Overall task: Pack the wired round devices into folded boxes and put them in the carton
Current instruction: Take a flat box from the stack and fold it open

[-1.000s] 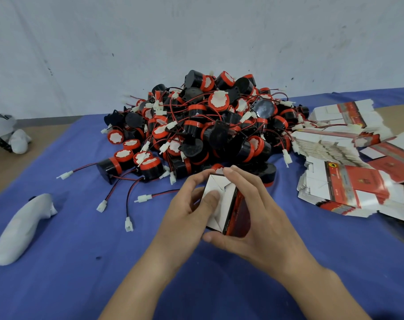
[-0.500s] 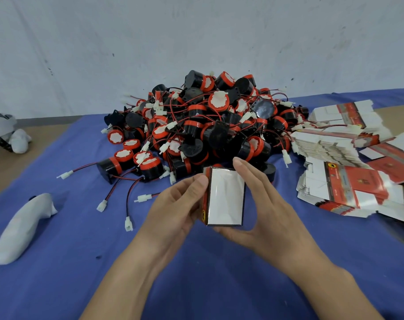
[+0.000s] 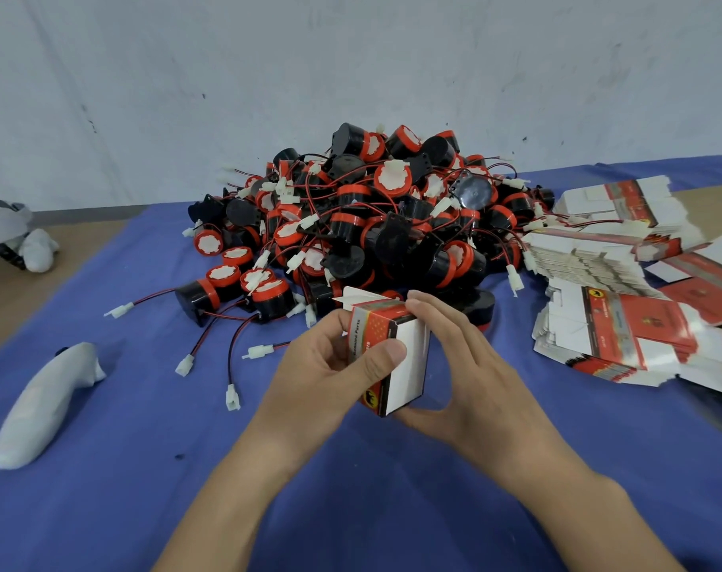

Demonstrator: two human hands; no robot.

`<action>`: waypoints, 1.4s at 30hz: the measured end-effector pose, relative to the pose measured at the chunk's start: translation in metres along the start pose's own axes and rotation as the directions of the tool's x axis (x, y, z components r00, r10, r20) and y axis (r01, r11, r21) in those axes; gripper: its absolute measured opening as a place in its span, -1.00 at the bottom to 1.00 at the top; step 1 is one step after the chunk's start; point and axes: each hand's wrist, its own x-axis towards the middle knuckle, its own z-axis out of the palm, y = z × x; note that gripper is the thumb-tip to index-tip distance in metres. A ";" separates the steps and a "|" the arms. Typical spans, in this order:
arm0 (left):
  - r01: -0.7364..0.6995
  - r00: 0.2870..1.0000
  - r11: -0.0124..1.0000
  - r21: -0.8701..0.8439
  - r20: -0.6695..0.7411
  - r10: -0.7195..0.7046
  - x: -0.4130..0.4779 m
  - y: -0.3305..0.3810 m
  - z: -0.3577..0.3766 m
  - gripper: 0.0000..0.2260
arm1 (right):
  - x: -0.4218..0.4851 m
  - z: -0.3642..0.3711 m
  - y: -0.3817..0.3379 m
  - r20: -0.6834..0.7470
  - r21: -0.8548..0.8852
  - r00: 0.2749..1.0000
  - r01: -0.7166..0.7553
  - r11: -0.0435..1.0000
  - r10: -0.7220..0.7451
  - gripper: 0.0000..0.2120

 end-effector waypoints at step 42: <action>0.267 0.940 0.185 0.946 -0.298 0.166 0.020 -0.052 -0.052 -0.75 | -0.004 -0.013 0.023 0.483 0.123 0.787 -0.495 0.860 0.384 0.00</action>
